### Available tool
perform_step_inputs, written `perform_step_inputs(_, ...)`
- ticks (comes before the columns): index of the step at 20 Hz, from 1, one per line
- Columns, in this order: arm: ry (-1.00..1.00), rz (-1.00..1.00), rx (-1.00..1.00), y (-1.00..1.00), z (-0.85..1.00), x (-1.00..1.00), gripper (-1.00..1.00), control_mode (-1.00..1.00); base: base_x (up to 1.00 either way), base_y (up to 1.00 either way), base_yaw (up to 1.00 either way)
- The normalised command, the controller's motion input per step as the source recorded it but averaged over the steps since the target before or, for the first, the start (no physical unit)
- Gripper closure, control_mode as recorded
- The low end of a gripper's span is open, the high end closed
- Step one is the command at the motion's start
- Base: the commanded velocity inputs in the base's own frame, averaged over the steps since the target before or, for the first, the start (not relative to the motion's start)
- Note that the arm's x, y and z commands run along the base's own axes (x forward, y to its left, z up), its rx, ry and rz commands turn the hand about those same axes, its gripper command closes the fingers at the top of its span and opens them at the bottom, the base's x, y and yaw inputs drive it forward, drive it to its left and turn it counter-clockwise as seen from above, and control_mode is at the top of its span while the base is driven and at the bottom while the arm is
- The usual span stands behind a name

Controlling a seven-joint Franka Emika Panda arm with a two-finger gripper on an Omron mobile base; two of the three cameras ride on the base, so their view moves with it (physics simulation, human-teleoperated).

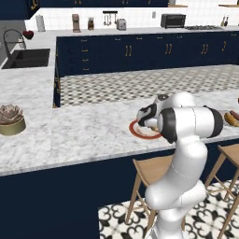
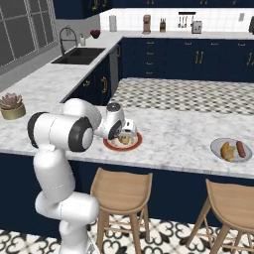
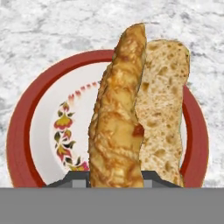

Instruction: Place one bun and one sausage from the bowl on each plate.

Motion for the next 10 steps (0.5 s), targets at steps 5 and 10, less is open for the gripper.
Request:
perform_step_inputs(5, 0.00, 0.00, 0.03, -0.14, -0.34, 0.18, 1.00, -1.00, 0.00, 0.00, 0.00)
perform_step_inputs(10, 0.00, 0.00, 0.00, 0.00, -0.16, 0.04, -1.00, -1.00, 0.00, 0.00, 0.00)
